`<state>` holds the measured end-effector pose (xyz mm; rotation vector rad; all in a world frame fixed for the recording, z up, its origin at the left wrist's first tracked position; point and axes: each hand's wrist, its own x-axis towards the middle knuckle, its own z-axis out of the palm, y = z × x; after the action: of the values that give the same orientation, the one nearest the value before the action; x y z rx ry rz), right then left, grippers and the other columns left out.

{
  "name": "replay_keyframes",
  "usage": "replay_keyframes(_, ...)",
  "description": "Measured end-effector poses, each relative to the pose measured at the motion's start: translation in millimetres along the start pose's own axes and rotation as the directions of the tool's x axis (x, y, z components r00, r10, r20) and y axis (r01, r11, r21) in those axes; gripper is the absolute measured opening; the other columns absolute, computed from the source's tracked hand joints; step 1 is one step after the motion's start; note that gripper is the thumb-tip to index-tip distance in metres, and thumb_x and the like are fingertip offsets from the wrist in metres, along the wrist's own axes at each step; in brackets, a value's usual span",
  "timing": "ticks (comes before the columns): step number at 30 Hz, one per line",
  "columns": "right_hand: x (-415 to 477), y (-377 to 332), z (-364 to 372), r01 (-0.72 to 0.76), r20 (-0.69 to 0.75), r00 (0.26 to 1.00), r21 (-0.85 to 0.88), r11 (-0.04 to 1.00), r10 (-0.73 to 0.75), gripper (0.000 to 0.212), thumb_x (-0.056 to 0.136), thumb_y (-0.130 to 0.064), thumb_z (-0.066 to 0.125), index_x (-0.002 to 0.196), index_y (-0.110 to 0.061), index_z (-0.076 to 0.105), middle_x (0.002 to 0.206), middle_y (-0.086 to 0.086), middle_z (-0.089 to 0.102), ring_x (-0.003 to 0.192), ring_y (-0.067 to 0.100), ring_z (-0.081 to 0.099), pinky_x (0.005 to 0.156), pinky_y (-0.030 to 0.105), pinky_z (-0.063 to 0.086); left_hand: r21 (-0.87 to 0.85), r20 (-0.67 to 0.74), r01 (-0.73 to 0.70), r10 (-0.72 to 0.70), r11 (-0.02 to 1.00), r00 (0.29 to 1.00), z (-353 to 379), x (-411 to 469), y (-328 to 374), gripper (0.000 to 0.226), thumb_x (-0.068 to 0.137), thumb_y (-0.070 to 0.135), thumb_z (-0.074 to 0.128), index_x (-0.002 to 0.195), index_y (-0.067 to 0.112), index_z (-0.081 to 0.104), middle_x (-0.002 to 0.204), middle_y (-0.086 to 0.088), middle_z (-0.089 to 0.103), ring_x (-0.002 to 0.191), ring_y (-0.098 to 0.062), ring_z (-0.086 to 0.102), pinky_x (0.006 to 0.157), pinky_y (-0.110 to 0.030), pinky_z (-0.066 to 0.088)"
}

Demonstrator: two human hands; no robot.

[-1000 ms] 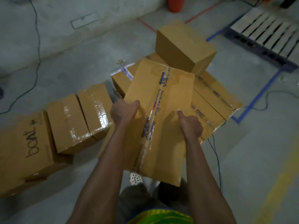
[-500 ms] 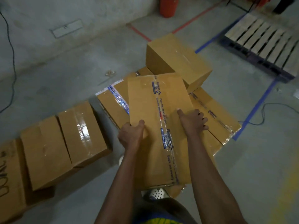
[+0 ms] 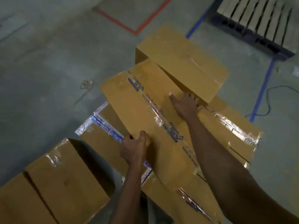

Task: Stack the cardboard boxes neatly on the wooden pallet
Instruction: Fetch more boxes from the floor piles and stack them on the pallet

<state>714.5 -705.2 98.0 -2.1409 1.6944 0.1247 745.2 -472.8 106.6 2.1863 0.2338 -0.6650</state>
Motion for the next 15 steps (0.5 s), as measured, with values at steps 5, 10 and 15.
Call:
replay_keyframes(5,65.1,-23.3,27.6,0.087,0.043,0.995,0.107,0.99,-0.092,0.082,0.087,-0.078,0.047,0.151,-0.028,0.037,0.155,0.006,0.038,0.145,0.029,0.03,0.114,0.056,0.019,-0.159,0.196,0.064,-0.032,0.985,0.98,30.6,57.0,15.0,0.029,0.075,0.044,0.072,0.093,0.021,0.072,0.089,0.003,0.072,0.086,-0.021,0.065,0.085,-0.039,0.052)
replay_keyframes(10,22.8,27.7,55.3,0.078,0.147,0.985,0.053,0.995,-0.086,0.073,0.091,-0.062,0.056,0.153,-0.029,0.036,0.16,0.002,0.03,0.148,0.023,0.024,0.115,0.052,0.017,-0.04,0.564,0.329,-0.25,0.944,0.787,52.7,75.8,-4.5,0.043,0.085,0.036,0.076,0.117,0.012,0.061,0.116,-0.01,0.065,0.099,-0.026,0.065,0.077,-0.04,0.055)
replay_keyframes(15,-31.0,93.6,85.6,-0.646,0.129,0.744,0.391,0.656,0.655,0.119,0.064,-0.07,0.081,0.154,-0.017,0.025,0.159,0.014,0.025,0.145,0.037,0.028,0.111,0.059,0.03,-0.001,0.58,0.386,-0.314,0.923,0.752,76.8,81.6,0.5,0.056,0.089,0.047,0.073,0.131,0.016,0.053,0.127,-0.006,0.063,0.11,-0.029,0.065,0.07,-0.039,0.06)
